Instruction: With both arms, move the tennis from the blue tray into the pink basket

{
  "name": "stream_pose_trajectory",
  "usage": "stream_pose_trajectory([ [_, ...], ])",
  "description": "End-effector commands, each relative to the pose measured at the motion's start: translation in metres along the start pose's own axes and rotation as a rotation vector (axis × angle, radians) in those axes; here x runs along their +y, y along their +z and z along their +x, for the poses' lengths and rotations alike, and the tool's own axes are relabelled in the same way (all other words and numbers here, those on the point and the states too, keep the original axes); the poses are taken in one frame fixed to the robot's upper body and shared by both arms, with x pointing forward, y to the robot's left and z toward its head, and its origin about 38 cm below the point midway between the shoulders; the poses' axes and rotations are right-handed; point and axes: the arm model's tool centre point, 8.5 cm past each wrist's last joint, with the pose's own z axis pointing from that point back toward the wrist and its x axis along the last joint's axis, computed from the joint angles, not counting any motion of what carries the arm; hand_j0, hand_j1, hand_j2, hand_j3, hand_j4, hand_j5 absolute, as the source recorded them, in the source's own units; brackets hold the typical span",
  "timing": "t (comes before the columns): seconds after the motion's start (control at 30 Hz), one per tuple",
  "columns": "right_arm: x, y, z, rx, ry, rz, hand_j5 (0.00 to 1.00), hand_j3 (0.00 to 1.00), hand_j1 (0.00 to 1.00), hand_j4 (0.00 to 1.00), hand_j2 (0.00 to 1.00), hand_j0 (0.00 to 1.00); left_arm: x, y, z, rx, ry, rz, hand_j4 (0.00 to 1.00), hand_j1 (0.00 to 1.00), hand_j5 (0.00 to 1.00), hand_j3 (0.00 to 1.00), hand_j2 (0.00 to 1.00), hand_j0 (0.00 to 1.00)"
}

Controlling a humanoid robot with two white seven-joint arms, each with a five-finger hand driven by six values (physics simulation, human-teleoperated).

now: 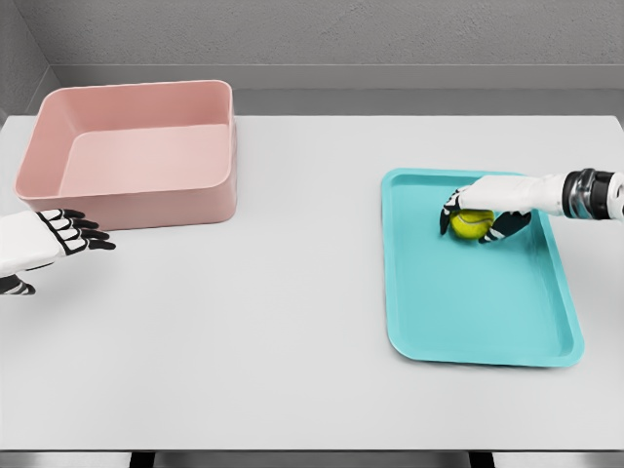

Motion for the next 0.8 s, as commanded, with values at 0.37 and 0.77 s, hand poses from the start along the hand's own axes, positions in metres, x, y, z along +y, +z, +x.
stream_pose_trajectory([
  [0.37,-0.039,0.018,0.018,-0.032,0.076,-0.100,0.46,0.46,0.46,0.46,0.46,0.46,0.000,0.000,0.000,0.000,0.004,0.003,1.00,1.00,1.00,1.00,1.00,1.00],
  [0.77,-0.070,0.010,0.114,-0.234,0.341,-0.134,0.46,0.46,0.46,0.46,0.46,0.46,-0.006,0.000,0.002,-0.010,0.012,-0.021,1.00,1.00,1.00,1.00,1.00,1.00],
])
